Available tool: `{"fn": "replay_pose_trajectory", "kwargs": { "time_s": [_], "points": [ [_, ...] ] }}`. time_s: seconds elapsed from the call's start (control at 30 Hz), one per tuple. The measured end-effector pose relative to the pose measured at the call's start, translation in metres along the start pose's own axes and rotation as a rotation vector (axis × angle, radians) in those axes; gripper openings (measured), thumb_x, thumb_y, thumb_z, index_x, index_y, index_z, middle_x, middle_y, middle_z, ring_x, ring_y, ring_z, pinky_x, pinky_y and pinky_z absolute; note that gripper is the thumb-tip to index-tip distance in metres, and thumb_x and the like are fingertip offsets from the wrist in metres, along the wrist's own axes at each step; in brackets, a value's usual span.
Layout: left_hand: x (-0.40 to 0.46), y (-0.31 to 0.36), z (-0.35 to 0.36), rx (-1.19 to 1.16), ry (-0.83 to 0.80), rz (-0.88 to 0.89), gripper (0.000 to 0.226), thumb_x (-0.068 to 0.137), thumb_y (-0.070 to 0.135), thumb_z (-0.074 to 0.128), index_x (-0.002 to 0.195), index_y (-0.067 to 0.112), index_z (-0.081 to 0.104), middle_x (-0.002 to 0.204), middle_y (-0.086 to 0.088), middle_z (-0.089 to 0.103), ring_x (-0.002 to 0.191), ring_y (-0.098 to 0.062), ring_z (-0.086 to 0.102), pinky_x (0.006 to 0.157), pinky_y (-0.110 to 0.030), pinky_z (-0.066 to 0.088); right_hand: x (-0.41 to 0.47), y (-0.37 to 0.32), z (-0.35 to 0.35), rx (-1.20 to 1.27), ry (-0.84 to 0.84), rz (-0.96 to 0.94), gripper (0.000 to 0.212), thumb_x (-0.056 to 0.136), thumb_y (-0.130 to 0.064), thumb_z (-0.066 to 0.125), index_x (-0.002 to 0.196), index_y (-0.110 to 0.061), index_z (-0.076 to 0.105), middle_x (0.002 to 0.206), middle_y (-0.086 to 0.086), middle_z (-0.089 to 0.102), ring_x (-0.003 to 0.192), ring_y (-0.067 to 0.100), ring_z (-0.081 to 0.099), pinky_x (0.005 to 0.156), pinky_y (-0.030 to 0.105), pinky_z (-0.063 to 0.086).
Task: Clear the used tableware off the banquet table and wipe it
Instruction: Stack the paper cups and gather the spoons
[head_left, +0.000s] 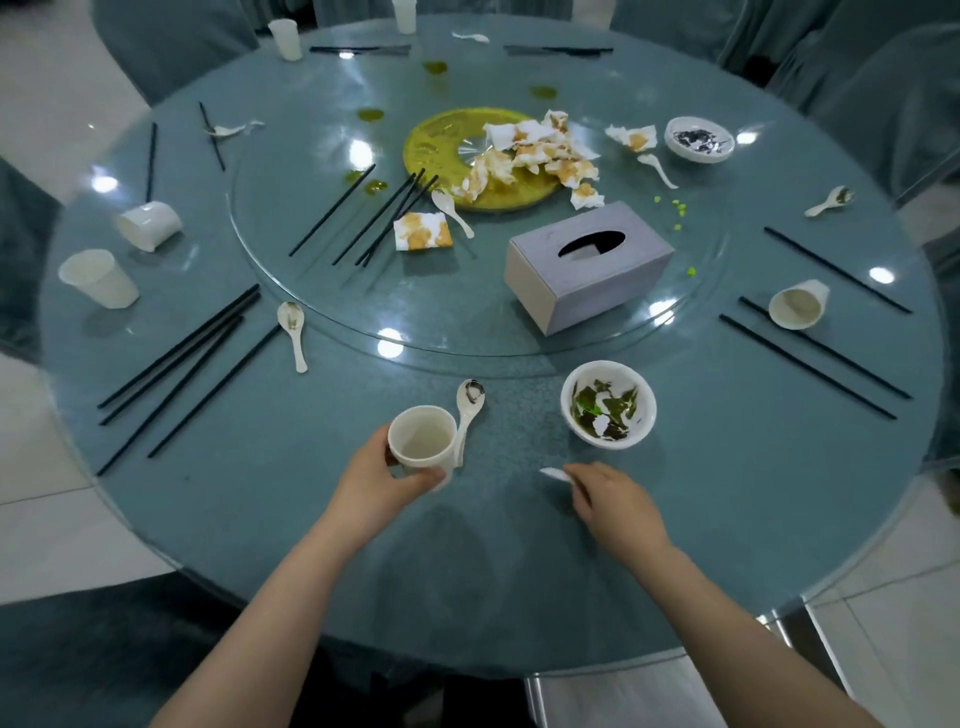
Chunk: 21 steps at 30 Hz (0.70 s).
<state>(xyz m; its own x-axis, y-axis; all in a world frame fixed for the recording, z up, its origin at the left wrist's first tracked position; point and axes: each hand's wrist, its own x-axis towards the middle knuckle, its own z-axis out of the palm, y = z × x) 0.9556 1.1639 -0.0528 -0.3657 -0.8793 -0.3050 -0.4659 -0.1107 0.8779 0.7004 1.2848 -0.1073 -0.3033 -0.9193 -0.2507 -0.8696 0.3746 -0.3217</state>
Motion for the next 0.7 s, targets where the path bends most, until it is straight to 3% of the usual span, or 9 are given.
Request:
{"fn": "replay_pose_trajectory", "kwargs": {
  "time_s": [0.13,0.2,0.33,0.4,0.5,0.6,0.7],
  "points": [
    [-0.018,-0.012,-0.037,-0.018,0.095,-0.033,0.043,0.074,0.015,0.08,0.102,0.038,0.056,0.1,0.02,0.065,0.095,0.006,0.059,0.076,-0.012,0.043,0.02,-0.047,0.004,0.304,0.086,0.062,0.016,0.096,-0.018,0.047,0.095,-0.017,0.063,0.092,0.0,0.061,0.086,0.021,0.057,0.073,0.03,0.041],
    [-0.026,-0.019,-0.053,-0.03,0.128,-0.061,0.044,0.075,0.013,0.079,0.11,0.032,0.059,0.106,0.014,0.067,0.1,0.0,0.061,0.084,-0.02,0.045,0.036,-0.072,0.005,0.409,0.125,0.123,0.017,0.097,-0.017,0.045,0.087,-0.016,0.059,0.084,0.001,0.061,0.077,0.02,0.055,0.067,0.031,0.04],
    [-0.048,-0.036,-0.088,-0.053,0.24,-0.134,0.053,0.074,0.016,0.08,0.122,0.021,0.058,0.114,0.009,0.066,0.107,-0.007,0.06,0.092,-0.027,0.046,0.075,-0.111,0.009,0.53,0.11,0.237,0.023,0.098,-0.013,0.04,0.107,-0.008,0.061,0.1,0.011,0.065,0.087,0.027,0.06,0.075,0.037,0.047],
    [-0.06,-0.042,-0.101,-0.068,0.296,-0.161,0.053,0.073,0.018,0.081,0.122,0.022,0.059,0.113,0.011,0.066,0.106,-0.004,0.06,0.09,-0.024,0.045,0.092,-0.122,0.014,0.51,0.094,0.263,0.028,0.096,-0.011,0.04,0.115,-0.003,0.059,0.111,0.017,0.062,0.096,0.033,0.059,0.081,0.036,0.047],
    [-0.077,-0.05,-0.116,-0.09,0.406,-0.181,0.049,0.072,0.018,0.082,0.115,0.027,0.06,0.106,0.018,0.066,0.101,0.004,0.06,0.085,-0.019,0.045,0.103,-0.139,0.021,0.355,0.048,0.295,0.035,0.096,-0.019,0.042,0.123,0.001,0.051,0.125,0.022,0.05,0.092,0.031,0.053,0.071,0.02,0.045],
    [-0.092,-0.054,-0.132,-0.112,0.48,-0.182,0.049,0.072,0.016,0.081,0.115,0.027,0.06,0.106,0.018,0.066,0.1,0.003,0.06,0.079,-0.015,0.044,0.101,-0.153,0.028,0.12,-0.024,0.293,0.061,0.094,-0.04,0.05,0.134,0.003,0.034,0.135,0.022,0.035,0.118,0.037,0.039,0.09,0.042,0.042],
    [-0.106,-0.057,-0.154,-0.141,0.54,-0.163,0.049,0.073,0.017,0.08,0.116,0.028,0.06,0.107,0.015,0.067,0.1,0.001,0.061,0.076,-0.015,0.044,0.092,-0.16,0.034,0.06,-0.041,0.199,0.04,0.095,-0.016,0.048,0.128,0.004,0.037,0.13,0.024,0.04,0.111,0.039,0.047,0.084,0.042,0.042]
  ]
}}
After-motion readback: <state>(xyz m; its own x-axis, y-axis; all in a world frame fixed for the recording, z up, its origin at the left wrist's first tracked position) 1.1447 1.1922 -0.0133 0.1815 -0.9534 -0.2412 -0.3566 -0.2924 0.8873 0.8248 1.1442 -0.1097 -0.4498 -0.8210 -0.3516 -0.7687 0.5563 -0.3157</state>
